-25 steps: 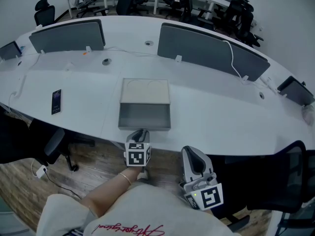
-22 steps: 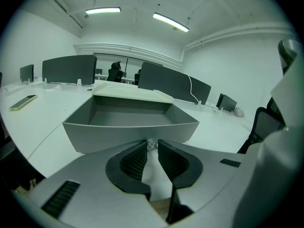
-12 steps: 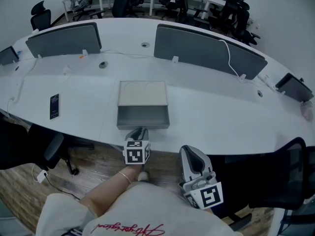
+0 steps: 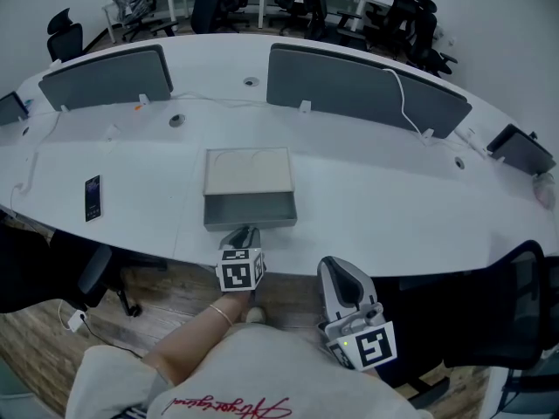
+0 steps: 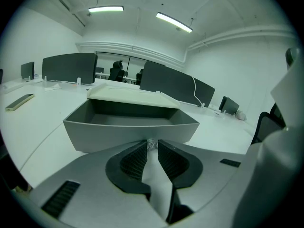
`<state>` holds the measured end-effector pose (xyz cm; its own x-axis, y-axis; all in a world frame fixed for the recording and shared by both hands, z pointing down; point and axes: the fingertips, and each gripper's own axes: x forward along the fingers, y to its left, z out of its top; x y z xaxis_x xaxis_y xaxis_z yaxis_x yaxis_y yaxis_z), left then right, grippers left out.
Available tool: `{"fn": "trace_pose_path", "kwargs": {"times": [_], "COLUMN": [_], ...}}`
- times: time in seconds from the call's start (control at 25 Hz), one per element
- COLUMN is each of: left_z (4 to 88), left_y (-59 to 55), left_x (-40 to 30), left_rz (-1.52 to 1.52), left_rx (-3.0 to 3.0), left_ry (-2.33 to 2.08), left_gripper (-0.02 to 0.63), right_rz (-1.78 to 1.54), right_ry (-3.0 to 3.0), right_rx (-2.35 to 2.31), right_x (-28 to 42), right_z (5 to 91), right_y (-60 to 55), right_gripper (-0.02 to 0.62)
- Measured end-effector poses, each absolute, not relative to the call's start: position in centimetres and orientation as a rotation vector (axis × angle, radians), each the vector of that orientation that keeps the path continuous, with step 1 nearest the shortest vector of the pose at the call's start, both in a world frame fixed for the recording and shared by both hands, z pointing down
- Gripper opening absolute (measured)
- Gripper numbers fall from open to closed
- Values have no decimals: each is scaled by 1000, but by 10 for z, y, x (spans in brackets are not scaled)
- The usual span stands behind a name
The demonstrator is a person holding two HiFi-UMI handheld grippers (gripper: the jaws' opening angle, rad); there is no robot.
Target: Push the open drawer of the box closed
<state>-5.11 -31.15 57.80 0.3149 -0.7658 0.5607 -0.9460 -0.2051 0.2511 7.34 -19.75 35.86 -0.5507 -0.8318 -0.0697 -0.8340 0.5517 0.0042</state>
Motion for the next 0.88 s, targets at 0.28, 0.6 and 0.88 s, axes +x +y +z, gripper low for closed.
{"fn": "trace_pose_path", "kwargs": {"times": [0.28, 0.6, 0.88], "left_z": [579, 578, 579], "left_y": [-322, -331, -338], "left_x": [-53, -55, -56], "left_rz": [427, 425, 425], "left_rx": [2026, 2012, 2022], "left_ry": [-1511, -1498, -1482], "left_gripper": [85, 84, 84], "right_rz": [63, 51, 51], "right_ry": [2690, 2664, 2673], "right_rx": [-1452, -1427, -1444], "right_x": [76, 73, 69], "right_z": [356, 346, 349], "right_y": [-208, -216, -223], "right_gripper": [23, 23, 23]}}
